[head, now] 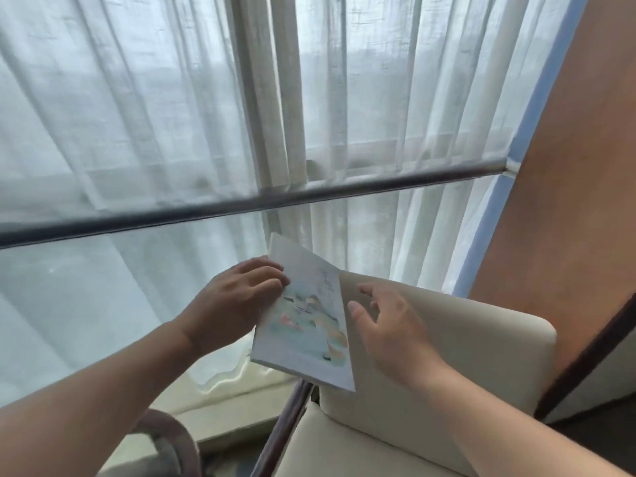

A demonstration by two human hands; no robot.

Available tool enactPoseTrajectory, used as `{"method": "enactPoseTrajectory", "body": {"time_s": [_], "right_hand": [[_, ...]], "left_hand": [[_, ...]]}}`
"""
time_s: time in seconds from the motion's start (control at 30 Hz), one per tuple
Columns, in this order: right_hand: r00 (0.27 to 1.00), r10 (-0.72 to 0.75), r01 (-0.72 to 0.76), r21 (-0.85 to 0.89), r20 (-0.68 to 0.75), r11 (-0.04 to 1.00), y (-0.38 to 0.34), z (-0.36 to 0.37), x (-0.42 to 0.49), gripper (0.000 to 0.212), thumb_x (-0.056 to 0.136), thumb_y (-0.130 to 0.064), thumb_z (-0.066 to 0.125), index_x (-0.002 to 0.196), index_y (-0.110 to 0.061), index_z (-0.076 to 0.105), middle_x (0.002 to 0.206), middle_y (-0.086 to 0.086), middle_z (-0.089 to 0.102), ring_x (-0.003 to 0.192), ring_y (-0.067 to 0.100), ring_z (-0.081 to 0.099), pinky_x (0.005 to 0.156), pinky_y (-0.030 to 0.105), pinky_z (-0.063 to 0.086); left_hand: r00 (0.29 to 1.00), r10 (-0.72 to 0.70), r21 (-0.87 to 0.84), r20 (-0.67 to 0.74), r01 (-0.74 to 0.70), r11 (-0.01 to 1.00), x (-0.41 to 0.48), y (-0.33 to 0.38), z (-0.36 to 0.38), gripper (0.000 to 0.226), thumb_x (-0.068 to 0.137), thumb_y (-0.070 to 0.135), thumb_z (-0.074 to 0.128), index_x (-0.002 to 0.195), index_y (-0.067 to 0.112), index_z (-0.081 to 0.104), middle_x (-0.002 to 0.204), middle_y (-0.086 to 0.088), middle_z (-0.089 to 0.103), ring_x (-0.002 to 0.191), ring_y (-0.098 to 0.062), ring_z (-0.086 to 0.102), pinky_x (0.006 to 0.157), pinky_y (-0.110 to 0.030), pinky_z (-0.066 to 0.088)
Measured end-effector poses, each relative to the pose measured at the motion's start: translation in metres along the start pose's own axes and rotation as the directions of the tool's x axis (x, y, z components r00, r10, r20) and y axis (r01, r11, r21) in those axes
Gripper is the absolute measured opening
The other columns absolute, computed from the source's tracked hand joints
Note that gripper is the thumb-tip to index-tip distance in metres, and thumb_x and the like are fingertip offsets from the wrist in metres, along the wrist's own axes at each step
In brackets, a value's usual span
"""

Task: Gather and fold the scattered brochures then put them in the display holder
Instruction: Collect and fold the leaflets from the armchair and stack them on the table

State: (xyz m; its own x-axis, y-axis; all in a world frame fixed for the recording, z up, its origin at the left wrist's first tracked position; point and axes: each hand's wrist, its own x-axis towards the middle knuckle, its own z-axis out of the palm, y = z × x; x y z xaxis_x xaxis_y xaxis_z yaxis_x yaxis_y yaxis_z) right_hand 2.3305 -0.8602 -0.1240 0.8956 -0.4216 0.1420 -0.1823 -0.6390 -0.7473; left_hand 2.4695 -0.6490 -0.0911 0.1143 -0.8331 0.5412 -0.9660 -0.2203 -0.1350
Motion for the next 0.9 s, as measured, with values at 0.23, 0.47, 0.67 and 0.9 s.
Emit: {"method": "enactPoseTrajectory", "body": {"time_s": [0.23,0.47,0.67,0.9], "right_hand": [[0.819,0.187,-0.486,0.485,0.542,0.727,-0.092,0.074,-0.024,0.038,0.096,-0.037,0.054,0.125,-0.012,0.059,0.107,0.004,0.073,0.086,0.02,0.072,0.067,0.033,0.059],[0.809,0.176,-0.562,0.649,0.561,0.514,-0.162,0.183,-0.065,0.019,0.097,-0.003,0.049,0.112,-0.005,0.06,0.099,0.018,0.074,0.082,0.033,0.073,0.061,0.039,0.059],[0.794,0.285,-0.573,0.504,0.537,0.646,-0.177,0.267,-0.107,0.013,0.097,-0.003,0.05,0.108,-0.007,0.056,0.104,0.017,0.072,0.086,0.031,0.074,0.076,0.05,0.06],[0.685,0.391,-0.684,0.36,0.614,0.634,-0.136,0.343,-0.129,0.014,0.097,-0.002,0.05,0.106,-0.01,0.057,0.103,0.016,0.071,0.082,0.029,0.074,0.069,0.044,0.061]], "left_hand": [[0.991,-0.079,0.043,-0.112,0.084,0.995,-0.107,-0.01,-0.089,0.033,0.096,0.027,0.056,0.08,-0.001,0.064,0.1,-0.015,0.069,0.098,-0.034,0.064,0.09,-0.042,0.054],[0.968,-0.239,0.143,-0.07,0.247,0.958,-0.254,-0.041,-0.147,0.039,0.082,-0.002,0.067,0.11,0.016,0.048,0.119,-0.014,0.064,0.113,-0.034,0.058,0.094,-0.041,0.052],[0.8,-0.599,0.015,0.023,0.599,0.8,-0.371,-0.049,-0.163,0.051,0.077,-0.009,0.067,0.119,0.016,0.054,0.104,-0.007,0.068,0.093,-0.029,0.067,0.076,-0.039,0.058],[0.546,-0.793,-0.058,0.269,0.831,0.553,-0.427,-0.036,-0.093,0.03,0.092,0.016,0.054,0.121,0.024,0.059,0.115,0.01,0.062,0.105,-0.013,0.059,0.082,-0.027,0.044]]}}
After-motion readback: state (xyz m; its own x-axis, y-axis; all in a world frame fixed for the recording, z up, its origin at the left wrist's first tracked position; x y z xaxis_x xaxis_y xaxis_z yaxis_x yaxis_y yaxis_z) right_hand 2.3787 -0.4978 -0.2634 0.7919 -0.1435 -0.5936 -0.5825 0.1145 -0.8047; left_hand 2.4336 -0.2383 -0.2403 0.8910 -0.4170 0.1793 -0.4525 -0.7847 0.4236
